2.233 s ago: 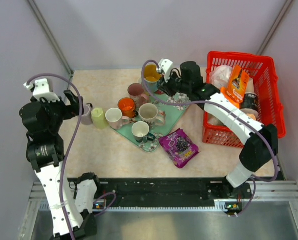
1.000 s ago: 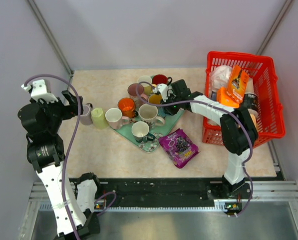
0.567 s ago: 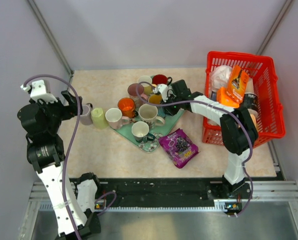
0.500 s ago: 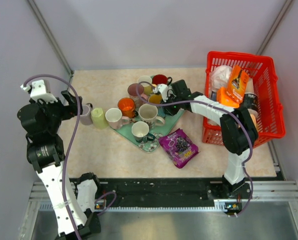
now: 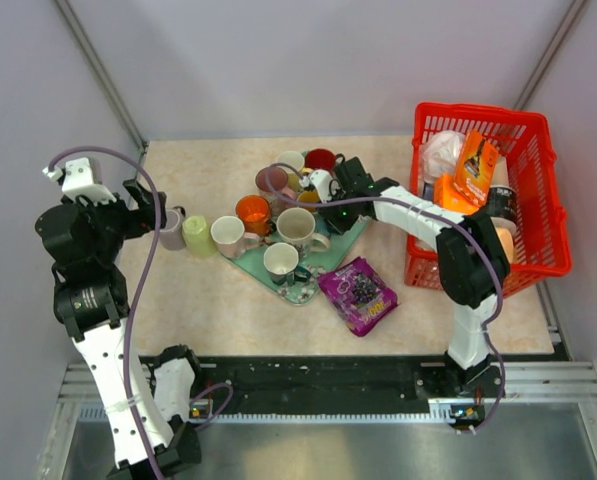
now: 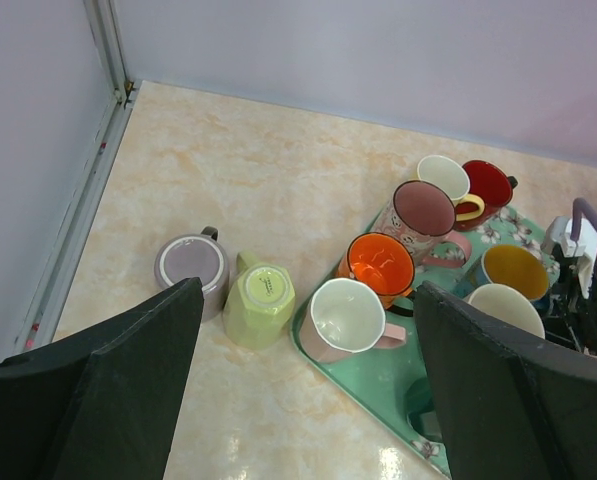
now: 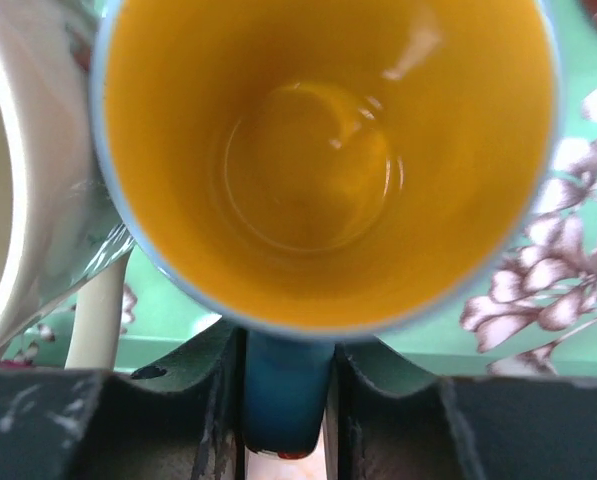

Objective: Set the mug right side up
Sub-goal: Place the cup on the tray.

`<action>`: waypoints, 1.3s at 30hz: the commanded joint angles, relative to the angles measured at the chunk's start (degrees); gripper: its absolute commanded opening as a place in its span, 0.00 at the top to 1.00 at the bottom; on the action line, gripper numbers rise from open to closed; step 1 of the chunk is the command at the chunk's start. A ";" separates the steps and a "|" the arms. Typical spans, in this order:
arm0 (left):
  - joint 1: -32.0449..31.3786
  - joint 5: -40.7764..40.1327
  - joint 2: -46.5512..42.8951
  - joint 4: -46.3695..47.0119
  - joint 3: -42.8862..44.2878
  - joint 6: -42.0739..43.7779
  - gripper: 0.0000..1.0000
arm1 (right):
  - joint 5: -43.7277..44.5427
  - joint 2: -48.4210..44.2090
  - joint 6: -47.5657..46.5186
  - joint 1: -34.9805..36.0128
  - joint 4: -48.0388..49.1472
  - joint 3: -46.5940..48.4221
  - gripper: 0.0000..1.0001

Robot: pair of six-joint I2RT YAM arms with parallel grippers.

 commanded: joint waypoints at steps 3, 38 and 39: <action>0.42 0.66 -1.05 2.98 -0.58 -0.61 0.09 | -1.66 1.28 -1.30 1.53 -8.04 3.73 0.68; 0.59 0.05 3.69 -0.88 -3.74 2.81 0.01 | 2.82 -4.52 -3.85 2.58 -10.42 3.99 0.50; 0.59 -0.65 4.31 -1.06 -3.83 3.34 0.01 | 2.99 -5.31 -4.20 2.15 -10.86 4.52 0.49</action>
